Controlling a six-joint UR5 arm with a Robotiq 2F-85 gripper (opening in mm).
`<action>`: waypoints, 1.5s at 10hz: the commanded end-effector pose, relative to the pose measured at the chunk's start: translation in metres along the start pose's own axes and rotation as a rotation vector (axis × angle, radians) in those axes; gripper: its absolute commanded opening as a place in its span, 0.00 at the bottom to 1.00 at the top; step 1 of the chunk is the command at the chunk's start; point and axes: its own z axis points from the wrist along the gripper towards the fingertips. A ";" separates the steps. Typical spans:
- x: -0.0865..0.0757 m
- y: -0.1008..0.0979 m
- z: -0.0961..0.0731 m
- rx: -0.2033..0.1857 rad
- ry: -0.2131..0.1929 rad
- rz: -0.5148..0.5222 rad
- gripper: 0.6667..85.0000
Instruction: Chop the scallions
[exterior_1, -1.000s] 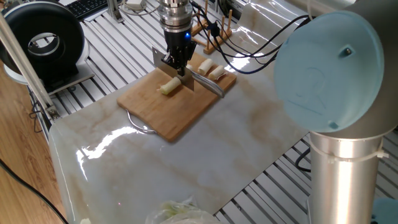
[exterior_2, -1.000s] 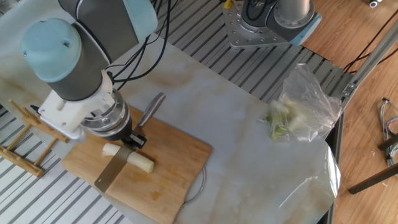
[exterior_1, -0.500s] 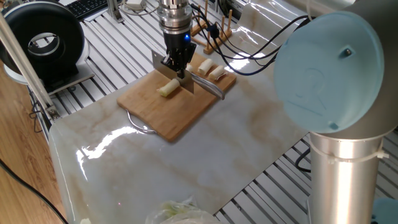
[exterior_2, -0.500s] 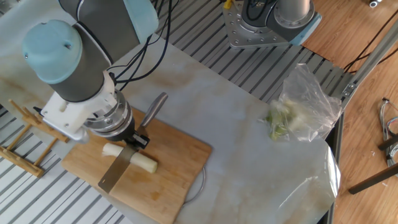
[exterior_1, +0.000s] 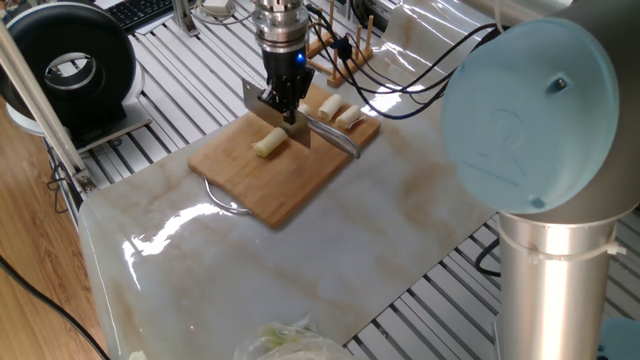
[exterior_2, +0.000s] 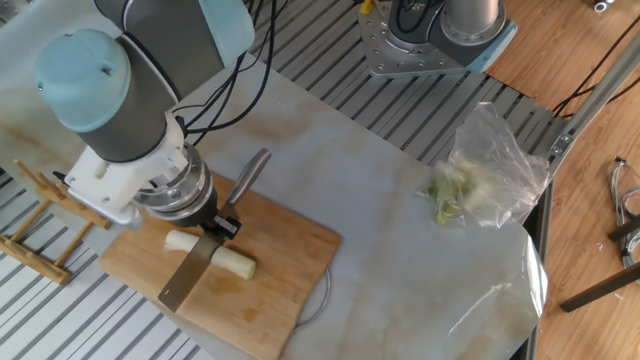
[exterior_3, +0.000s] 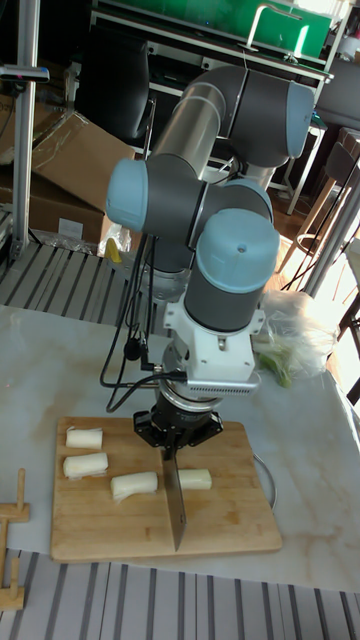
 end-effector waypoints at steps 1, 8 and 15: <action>-0.004 -0.001 -0.011 -0.005 -0.021 0.009 0.01; -0.002 -0.027 0.001 0.026 -0.025 -0.040 0.01; -0.001 -0.058 -0.001 0.064 -0.057 0.043 0.01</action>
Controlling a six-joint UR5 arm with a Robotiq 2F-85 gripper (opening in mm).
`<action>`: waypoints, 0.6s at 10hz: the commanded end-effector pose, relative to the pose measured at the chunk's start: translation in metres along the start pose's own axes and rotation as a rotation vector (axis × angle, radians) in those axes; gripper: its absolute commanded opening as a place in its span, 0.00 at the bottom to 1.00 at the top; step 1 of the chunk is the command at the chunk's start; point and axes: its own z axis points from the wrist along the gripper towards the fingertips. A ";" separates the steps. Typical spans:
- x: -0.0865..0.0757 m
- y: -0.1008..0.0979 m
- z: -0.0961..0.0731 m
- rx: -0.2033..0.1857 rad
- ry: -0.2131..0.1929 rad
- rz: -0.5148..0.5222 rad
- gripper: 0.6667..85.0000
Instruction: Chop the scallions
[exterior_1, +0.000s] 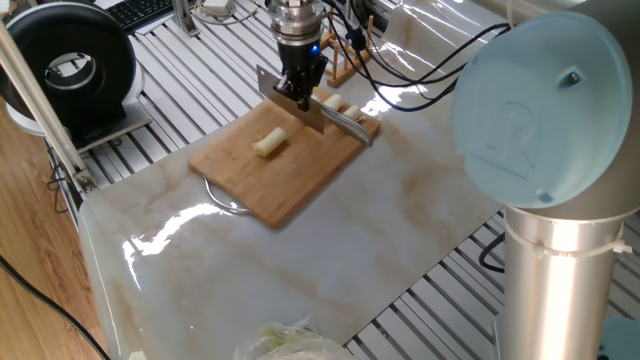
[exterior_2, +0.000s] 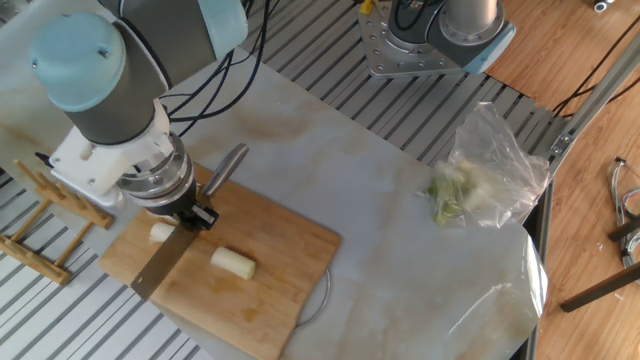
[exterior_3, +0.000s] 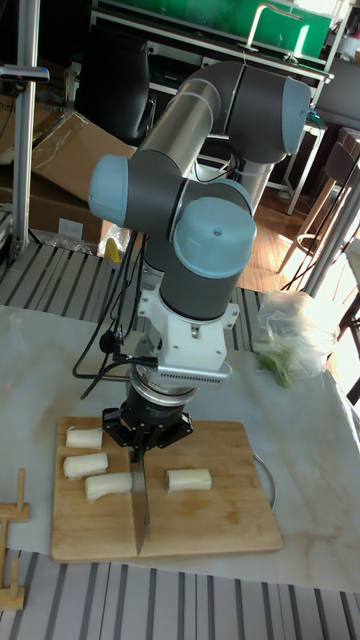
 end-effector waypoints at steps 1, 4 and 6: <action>0.003 -0.010 -0.002 -0.011 -0.011 0.015 0.01; 0.010 -0.010 0.001 -0.044 -0.011 -0.017 0.01; 0.006 -0.013 0.002 -0.045 -0.036 -0.028 0.01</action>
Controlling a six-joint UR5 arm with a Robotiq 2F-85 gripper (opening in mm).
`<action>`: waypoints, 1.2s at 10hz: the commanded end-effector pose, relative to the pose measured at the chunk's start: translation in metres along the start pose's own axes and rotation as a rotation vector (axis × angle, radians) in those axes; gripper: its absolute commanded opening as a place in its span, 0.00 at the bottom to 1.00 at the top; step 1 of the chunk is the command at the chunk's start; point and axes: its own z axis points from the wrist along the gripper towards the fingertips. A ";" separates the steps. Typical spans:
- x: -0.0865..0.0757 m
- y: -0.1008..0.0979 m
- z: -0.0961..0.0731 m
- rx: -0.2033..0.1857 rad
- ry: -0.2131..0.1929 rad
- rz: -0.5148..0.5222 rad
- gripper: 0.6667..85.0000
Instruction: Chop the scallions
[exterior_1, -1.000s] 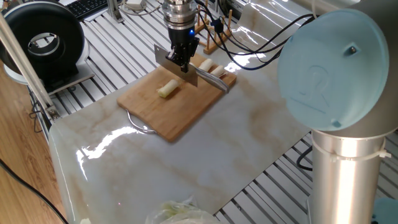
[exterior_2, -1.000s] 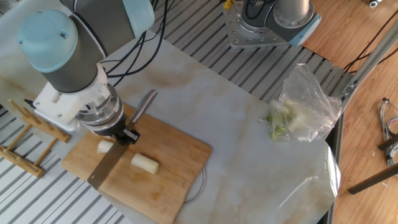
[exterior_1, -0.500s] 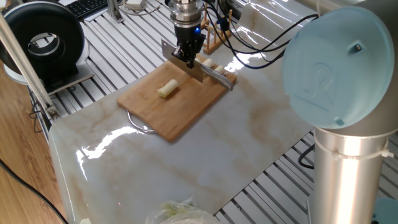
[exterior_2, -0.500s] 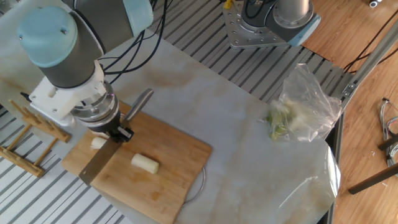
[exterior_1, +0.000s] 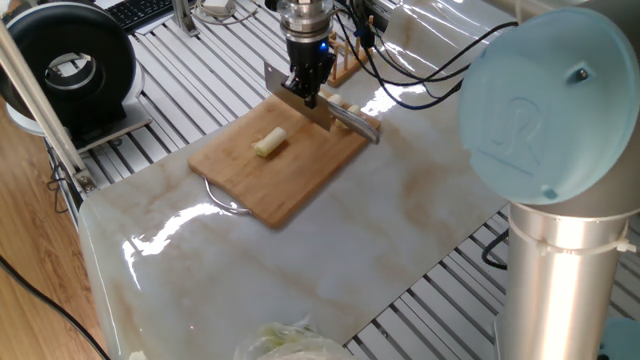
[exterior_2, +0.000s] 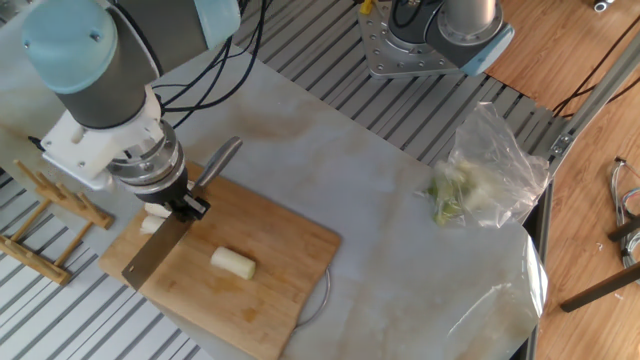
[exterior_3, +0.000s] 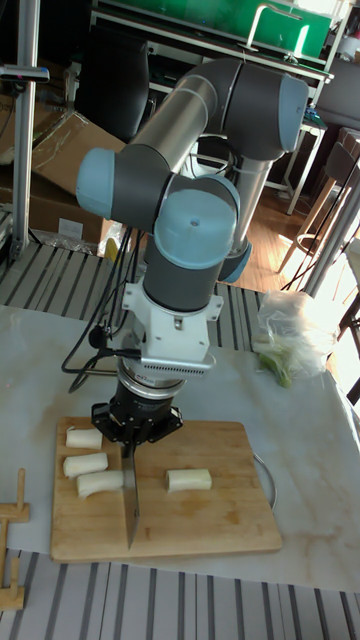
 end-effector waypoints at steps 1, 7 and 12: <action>-0.003 -0.002 0.000 -0.032 -0.032 -0.018 0.01; 0.003 -0.004 -0.001 -0.042 -0.020 0.001 0.01; 0.008 -0.014 -0.001 -0.021 -0.006 -0.007 0.01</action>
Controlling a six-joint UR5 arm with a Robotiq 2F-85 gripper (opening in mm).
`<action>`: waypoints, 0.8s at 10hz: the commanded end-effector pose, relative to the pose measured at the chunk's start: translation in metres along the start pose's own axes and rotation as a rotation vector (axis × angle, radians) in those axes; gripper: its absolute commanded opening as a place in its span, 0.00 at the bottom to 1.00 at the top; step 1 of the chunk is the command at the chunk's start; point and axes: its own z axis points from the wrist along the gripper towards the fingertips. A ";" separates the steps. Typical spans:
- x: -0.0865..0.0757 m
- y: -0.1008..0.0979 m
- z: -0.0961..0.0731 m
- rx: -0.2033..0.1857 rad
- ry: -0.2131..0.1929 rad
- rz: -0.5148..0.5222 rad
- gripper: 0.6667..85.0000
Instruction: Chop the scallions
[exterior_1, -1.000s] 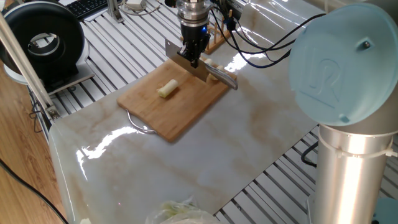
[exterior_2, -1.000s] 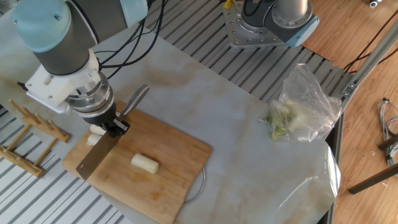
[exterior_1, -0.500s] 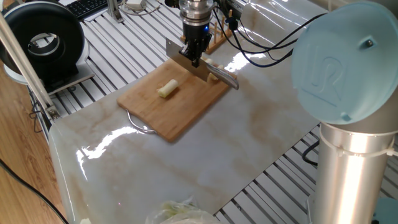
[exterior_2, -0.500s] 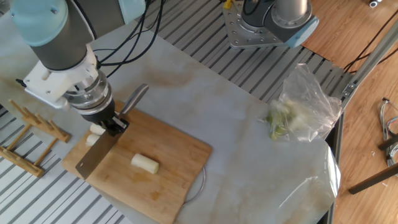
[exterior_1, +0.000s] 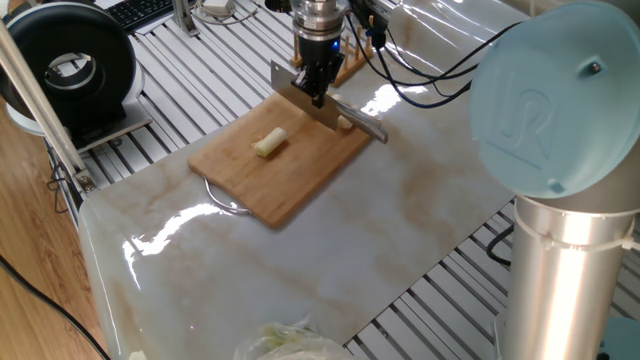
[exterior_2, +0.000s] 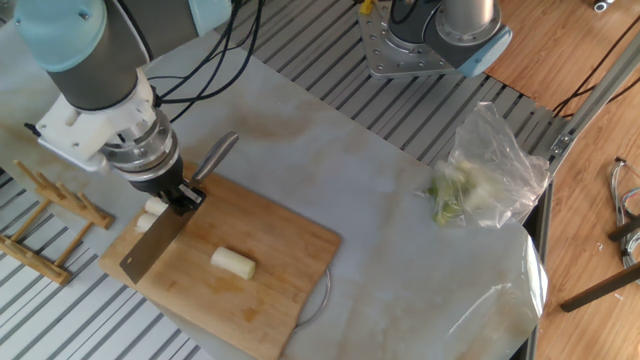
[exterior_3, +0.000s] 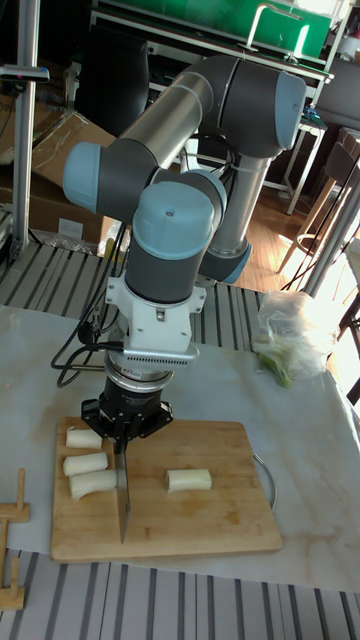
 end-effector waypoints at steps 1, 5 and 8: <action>0.001 -0.003 -0.001 -0.005 -0.002 -0.002 0.01; 0.001 -0.005 0.000 -0.010 -0.001 -0.011 0.01; 0.001 -0.004 0.000 -0.016 0.000 -0.009 0.01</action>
